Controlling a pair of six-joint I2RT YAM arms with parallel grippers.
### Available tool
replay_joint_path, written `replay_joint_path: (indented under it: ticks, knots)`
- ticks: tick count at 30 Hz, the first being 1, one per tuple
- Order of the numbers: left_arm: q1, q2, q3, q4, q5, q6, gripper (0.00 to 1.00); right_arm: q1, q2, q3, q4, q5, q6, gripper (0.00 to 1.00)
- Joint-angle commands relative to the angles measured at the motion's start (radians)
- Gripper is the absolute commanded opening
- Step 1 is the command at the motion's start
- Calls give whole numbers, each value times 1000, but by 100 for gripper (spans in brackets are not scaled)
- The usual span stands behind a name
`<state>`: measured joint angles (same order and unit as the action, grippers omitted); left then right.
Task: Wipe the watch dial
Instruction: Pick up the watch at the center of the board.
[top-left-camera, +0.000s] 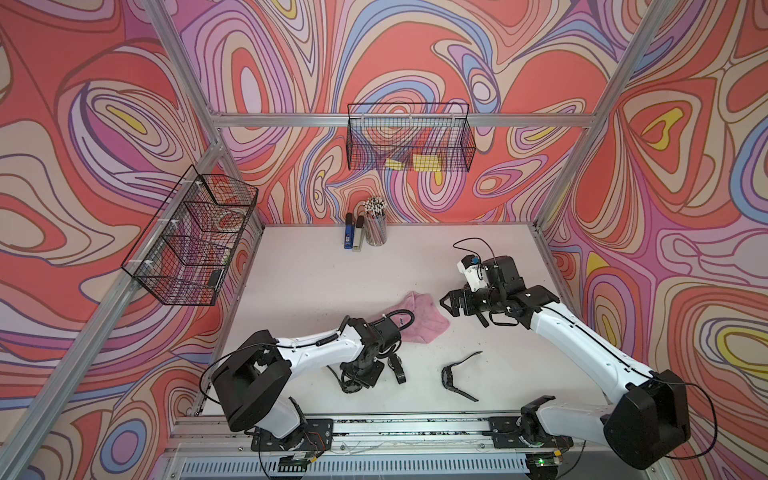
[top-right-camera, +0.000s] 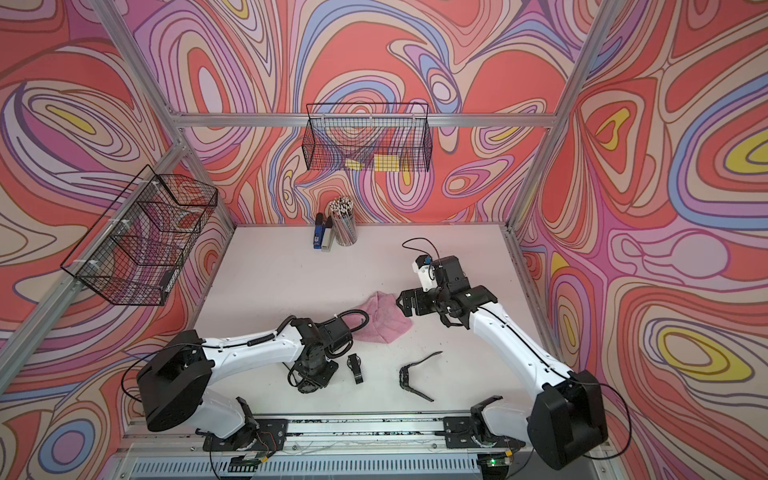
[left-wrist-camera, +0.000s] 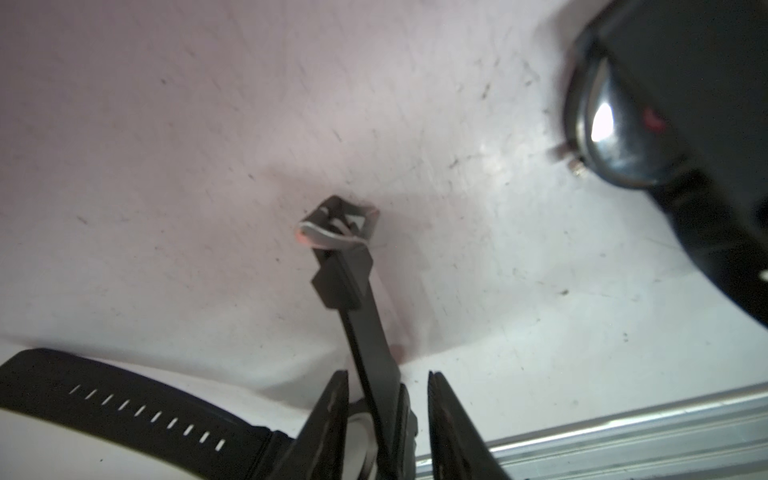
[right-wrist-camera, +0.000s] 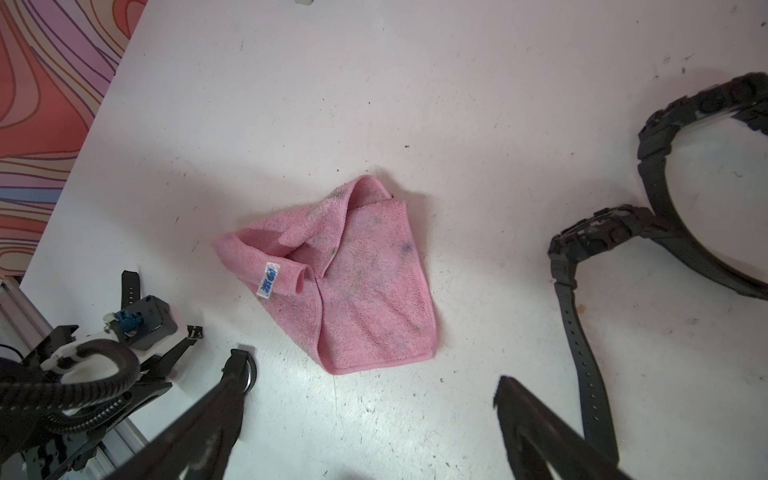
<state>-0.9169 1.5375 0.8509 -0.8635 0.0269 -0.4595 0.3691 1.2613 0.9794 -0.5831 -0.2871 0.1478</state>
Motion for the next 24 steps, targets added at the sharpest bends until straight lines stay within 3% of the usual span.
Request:
replay_joint_path:
  ticks: [1,8,13,19,24]
  knots:
    - [-15,21,15,-40,-25,28,34,1,10,-11,-1,9,-10,98]
    - [-31,43,8,-32,-18,35,22,2,18,-8,-8,14,-16,98]
    - [-34,62,3,-32,-15,32,1,2,22,-8,-14,16,-17,98]
    - [-34,26,5,-29,-20,20,0,1,22,-8,-13,20,-19,98]
    - [-25,-129,64,-18,25,-56,0,2,38,-7,-14,16,-31,98]
